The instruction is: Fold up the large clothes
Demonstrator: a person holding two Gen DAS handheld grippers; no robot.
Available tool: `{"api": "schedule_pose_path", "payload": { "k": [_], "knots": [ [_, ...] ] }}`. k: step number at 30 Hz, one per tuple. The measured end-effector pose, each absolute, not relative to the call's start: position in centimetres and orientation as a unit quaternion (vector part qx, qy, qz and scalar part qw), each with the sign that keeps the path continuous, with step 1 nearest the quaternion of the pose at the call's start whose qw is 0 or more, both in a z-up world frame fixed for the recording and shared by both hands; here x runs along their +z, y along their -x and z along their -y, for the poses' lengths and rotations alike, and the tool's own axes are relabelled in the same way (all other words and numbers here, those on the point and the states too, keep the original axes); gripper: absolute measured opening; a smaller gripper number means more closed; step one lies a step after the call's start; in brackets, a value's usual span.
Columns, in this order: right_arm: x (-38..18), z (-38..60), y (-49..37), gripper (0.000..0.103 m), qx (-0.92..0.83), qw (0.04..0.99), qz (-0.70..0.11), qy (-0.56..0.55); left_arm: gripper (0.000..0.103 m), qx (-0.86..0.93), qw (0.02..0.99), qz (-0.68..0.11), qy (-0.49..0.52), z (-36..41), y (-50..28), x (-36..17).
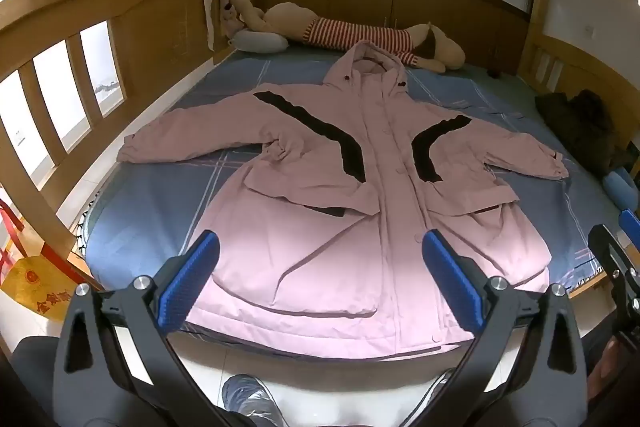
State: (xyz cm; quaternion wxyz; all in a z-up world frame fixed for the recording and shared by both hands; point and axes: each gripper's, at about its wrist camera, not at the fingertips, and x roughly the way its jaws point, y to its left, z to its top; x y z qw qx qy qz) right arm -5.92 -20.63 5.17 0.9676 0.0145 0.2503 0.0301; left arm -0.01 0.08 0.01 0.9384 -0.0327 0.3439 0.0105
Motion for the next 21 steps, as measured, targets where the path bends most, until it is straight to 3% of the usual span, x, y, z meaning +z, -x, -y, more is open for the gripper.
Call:
{"api": "schedule_pose_path", "payload": {
  "k": [21],
  "knots": [
    [5.26,20.92,5.65,0.102,0.027,0.968,-0.249,-0.013,0.101,0.005,0.938,-0.345,0.02,0.27,0.02,-0.18]
  ]
}}
